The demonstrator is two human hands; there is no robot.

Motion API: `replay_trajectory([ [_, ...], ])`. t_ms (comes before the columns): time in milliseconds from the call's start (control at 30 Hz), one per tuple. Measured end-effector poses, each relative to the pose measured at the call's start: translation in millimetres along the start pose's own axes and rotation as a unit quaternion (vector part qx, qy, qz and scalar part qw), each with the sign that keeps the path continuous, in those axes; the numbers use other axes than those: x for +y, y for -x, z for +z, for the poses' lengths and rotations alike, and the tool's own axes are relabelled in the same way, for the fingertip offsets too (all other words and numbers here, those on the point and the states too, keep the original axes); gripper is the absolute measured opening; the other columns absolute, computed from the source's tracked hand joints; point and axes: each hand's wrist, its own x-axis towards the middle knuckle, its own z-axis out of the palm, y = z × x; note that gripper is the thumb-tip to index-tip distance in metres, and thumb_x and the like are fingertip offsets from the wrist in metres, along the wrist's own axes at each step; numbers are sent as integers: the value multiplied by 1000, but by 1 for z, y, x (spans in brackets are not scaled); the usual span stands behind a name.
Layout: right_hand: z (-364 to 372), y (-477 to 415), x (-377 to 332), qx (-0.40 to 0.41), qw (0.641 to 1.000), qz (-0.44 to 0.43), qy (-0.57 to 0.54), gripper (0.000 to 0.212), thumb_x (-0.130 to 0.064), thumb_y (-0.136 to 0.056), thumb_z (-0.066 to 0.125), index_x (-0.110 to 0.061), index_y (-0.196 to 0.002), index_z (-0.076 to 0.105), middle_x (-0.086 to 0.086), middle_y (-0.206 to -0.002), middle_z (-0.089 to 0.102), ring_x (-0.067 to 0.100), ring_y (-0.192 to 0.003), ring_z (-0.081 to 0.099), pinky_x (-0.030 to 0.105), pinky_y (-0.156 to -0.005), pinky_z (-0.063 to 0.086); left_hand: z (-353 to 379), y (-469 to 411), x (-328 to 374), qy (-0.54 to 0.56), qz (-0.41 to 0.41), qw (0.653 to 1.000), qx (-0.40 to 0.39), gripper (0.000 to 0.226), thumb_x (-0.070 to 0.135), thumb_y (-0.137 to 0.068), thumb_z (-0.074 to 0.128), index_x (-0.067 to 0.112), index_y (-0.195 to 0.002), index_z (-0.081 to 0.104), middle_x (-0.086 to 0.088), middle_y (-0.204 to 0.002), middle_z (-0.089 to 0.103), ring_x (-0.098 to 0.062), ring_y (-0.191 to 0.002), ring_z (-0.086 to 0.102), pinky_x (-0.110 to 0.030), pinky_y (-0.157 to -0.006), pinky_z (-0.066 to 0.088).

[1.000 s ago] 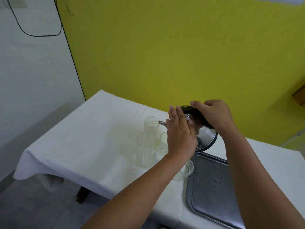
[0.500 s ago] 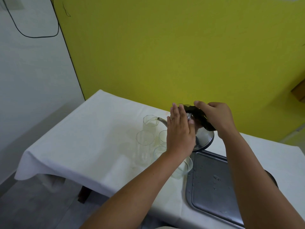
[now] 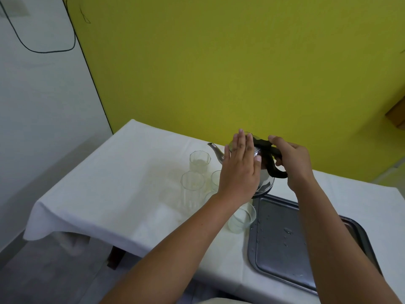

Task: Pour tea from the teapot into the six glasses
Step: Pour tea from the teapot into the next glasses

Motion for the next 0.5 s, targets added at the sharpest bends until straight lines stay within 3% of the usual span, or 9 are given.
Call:
replay_trajectory([
  [300, -22, 8, 3, 30, 998, 18, -54, 29, -37, -86, 67, -20, -64, 61, -13, -44, 54, 7, -41, 41, 27, -60, 35, 7, -1, 19, -31, 37, 999, -12, 60, 36, -96, 10, 5, -147, 12, -15, -157, 3, -24, -145, -1, -41, -115, -5],
  [400, -31, 10, 3, 44, 998, 15, -36, 30, -37, -86, 67, -19, -64, 57, -15, -41, 50, 4, -38, 41, 23, -52, 34, 12, 1, 27, -17, 37, 999, -12, 65, 42, -94, 2, 6, -146, 12, -15, -157, 3, -24, -145, 0, -40, -114, -6],
  [500, -40, 12, 1, 55, 998, 3, -11, 30, -38, -84, 70, -12, -73, 59, -3, -54, 48, 6, -38, 40, 16, -41, 34, 18, 5, 31, -1, 30, 999, -22, 60, 40, -96, 7, 7, -147, 10, -14, -157, 1, -23, -145, -1, -40, -115, -4],
])
